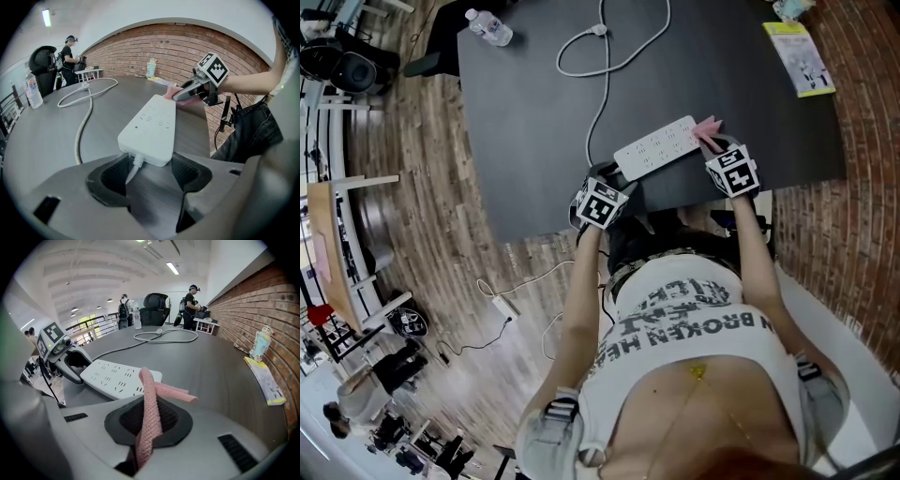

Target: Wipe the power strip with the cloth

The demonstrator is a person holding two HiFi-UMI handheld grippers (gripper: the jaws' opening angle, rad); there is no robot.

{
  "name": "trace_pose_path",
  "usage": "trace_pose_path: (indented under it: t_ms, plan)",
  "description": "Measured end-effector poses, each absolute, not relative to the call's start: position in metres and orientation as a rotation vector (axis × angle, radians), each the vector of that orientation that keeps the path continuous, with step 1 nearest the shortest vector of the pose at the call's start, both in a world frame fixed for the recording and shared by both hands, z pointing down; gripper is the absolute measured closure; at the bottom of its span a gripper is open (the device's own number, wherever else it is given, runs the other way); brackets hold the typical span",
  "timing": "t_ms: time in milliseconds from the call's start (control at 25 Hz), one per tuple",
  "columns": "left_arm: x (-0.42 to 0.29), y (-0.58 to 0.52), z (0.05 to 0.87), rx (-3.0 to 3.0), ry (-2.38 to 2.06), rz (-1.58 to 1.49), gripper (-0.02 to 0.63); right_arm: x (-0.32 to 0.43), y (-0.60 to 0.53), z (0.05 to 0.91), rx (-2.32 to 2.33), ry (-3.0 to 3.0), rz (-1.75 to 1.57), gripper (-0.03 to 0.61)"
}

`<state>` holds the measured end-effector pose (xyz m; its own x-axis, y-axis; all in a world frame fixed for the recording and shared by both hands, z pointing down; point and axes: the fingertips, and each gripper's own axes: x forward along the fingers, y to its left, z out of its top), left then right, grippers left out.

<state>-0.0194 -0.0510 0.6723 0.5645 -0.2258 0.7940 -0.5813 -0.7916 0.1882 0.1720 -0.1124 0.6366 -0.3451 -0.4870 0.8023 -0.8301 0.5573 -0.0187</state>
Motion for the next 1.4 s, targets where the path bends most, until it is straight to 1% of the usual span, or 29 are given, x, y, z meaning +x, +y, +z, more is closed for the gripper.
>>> trace_pose_path:
  t_ms: [400, 1080, 1240, 1320, 1400]
  plan:
    - [-0.019, -0.05, 0.671, 2.355, -0.664, 1.12, 0.344, 0.172, -0.112, 0.638, 0.901, -2.029, 0.604, 0.561]
    - [-0.015, -0.042, 0.678, 2.328, -0.715, 1.267, 0.344, 0.167, -0.109, 0.641, 0.727, -1.893, 0.453, 0.561]
    - [-0.01, -0.037, 0.655, 2.339, -0.793, 1.156, 0.344, 0.171, -0.104, 0.643, 0.728, -1.879, 0.409, 0.561]
    - [-0.007, -0.037, 0.635, 2.368, -0.832, 1.068, 0.347, 0.166, -0.105, 0.639, 0.684, -1.89, 0.321, 0.561]
    - [0.001, -0.04, 0.617, 2.414, -0.868, 0.966, 0.365, 0.157, -0.103, 0.636, 0.578, -1.912, 0.197, 0.561]
